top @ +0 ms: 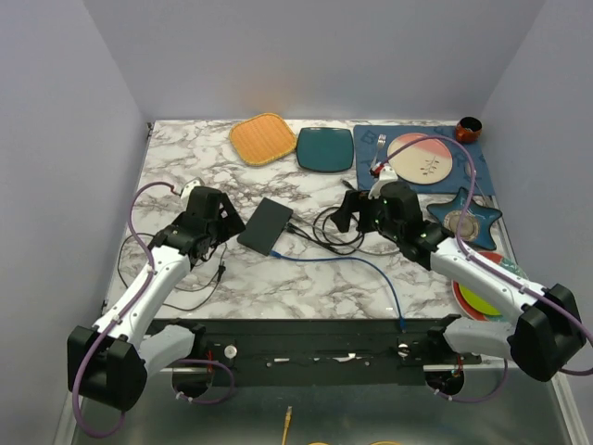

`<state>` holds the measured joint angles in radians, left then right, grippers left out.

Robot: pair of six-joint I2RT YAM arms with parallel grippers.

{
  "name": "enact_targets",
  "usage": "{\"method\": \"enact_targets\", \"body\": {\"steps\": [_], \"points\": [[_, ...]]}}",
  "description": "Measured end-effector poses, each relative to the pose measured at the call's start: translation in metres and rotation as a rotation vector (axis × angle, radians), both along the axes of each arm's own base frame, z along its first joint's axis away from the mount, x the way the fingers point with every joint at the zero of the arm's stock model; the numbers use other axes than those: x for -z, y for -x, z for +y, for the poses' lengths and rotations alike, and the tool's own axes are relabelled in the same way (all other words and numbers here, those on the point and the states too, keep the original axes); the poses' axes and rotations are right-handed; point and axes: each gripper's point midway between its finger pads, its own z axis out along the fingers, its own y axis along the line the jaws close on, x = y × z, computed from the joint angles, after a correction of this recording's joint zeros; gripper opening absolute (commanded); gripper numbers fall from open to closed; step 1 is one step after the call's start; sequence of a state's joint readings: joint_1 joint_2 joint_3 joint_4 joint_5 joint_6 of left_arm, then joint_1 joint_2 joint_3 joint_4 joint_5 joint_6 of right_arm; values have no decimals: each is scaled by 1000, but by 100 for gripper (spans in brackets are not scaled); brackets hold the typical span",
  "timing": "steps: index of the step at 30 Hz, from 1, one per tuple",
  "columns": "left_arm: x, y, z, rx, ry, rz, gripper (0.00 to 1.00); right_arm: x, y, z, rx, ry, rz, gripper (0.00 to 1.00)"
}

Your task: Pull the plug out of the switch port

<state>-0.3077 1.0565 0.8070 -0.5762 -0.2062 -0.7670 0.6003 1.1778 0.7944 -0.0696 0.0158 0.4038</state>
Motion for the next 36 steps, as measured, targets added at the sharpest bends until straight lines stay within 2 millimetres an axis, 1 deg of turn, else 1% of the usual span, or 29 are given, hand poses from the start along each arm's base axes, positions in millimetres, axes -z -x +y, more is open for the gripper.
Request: {"method": "enact_targets", "body": {"steps": [2,3,4,6,7,9,10,12,13,15,16,19,21,23,26,30,31,33,34,36], "points": [[5,2,-1,-17,22,7,98,10,-2,4,-6,6,32,98],[10,5,-2,-30,41,13,93,16,-4,7,-8,12,55,98],[14,7,-3,-39,58,17,77,22,-8,11,-9,18,74,96],[27,18,-7,-60,95,41,62,32,-18,19,-6,29,120,93],[33,21,-10,-62,112,48,49,37,-24,24,-2,32,138,88],[44,31,-20,-54,141,71,40,46,-34,32,3,40,170,81],[47,33,-24,-44,145,77,36,53,-38,35,8,45,192,75],[54,40,-36,-22,164,95,36,66,-46,41,14,58,226,68],[56,43,-41,-12,168,102,36,73,-47,42,17,66,243,62],[60,44,-48,-1,173,116,36,85,-51,45,22,82,274,57],[64,45,-51,2,173,126,36,90,-53,47,24,89,285,52],[76,45,-55,1,159,166,36,103,-61,52,28,107,316,49],[86,46,-55,-4,144,197,36,111,-63,54,29,120,334,49],[97,47,-54,-10,121,239,31,118,-64,54,31,131,352,48],[107,45,-54,-10,91,283,28,129,-61,52,35,151,383,48],[114,32,-60,-8,62,321,27,138,-57,47,43,178,412,48],[115,29,-62,-8,62,326,25,139,-56,46,46,183,415,47],[115,21,-65,-5,63,328,25,141,-55,45,48,188,421,47],[115,16,-67,-3,63,331,25,144,-53,44,48,191,426,46],[115,10,-70,3,59,337,26,151,-47,40,52,200,444,46]]}}
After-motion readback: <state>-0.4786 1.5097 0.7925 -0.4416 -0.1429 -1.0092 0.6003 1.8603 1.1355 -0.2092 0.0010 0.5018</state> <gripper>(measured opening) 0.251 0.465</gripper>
